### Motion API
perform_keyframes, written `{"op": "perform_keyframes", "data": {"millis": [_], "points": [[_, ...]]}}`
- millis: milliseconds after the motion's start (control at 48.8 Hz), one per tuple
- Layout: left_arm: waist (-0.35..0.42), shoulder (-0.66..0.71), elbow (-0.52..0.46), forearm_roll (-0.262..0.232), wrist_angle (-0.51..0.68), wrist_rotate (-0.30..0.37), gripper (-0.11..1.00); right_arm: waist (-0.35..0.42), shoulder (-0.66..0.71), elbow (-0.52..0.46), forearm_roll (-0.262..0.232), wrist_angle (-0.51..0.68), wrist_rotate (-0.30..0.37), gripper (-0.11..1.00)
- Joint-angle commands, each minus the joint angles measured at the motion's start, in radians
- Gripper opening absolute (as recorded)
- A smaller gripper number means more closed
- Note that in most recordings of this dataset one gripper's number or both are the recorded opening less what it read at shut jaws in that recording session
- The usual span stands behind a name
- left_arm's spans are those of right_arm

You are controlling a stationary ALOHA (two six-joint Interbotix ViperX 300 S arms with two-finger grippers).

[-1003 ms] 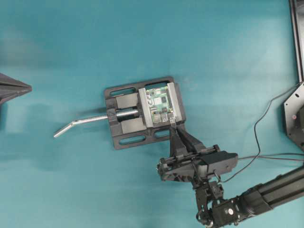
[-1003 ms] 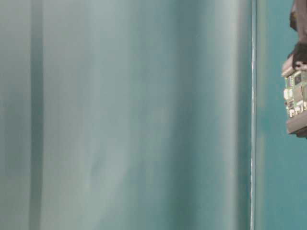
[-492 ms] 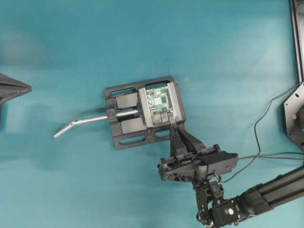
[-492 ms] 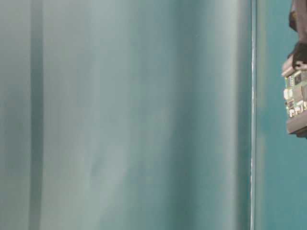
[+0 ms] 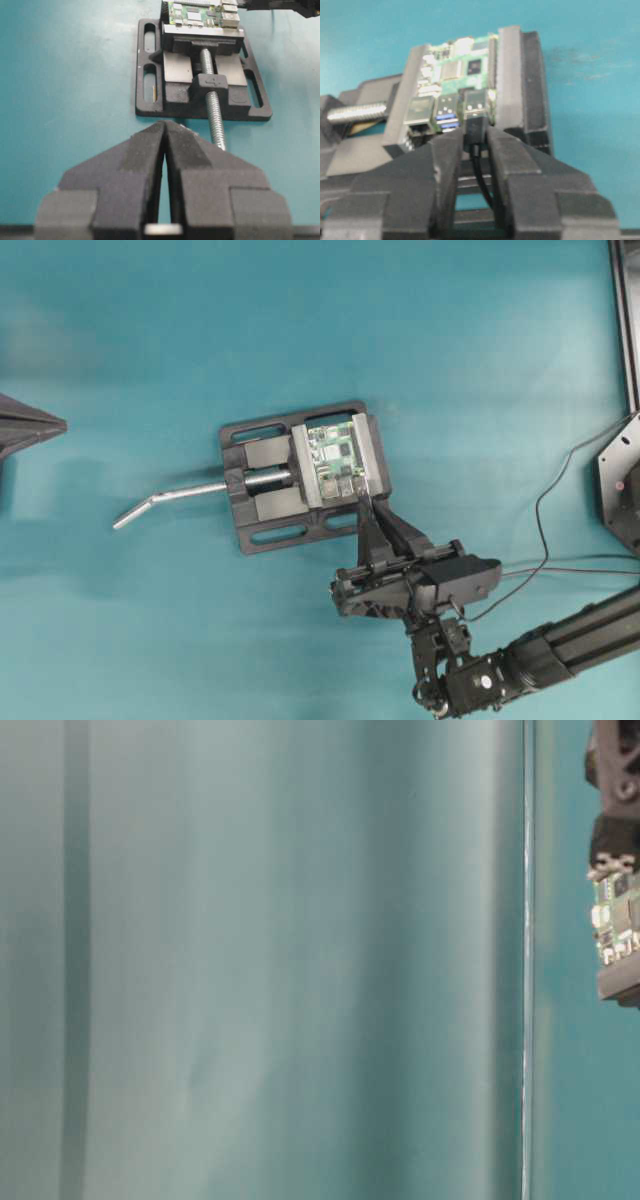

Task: Insert the USB into the fixed PCB.
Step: 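Push the plug forward into the USB port with the right gripper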

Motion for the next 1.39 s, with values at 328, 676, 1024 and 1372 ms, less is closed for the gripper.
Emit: {"op": "perform_keyframes", "data": {"millis": [328, 676, 1024, 1372], "points": [[0.003, 0.011, -0.028, 0.003, -0.005, -0.006, 0.00, -0.069, -0.048, 0.008, -0.028, -0.002, -0.005, 0.18], [0.003, 0.011, -0.028, 0.002, -0.005, -0.008, 0.00, -0.095, -0.046, 0.012, -0.046, 0.008, -0.015, 0.18], [0.003, 0.011, -0.028, 0.003, -0.005, -0.006, 0.00, -0.095, -0.046, 0.012, -0.046, 0.008, -0.041, 0.18], [0.003, 0.011, -0.028, 0.003, -0.005, -0.008, 0.00, -0.078, -0.049, 0.015, -0.046, 0.012, -0.049, 0.18]]}}
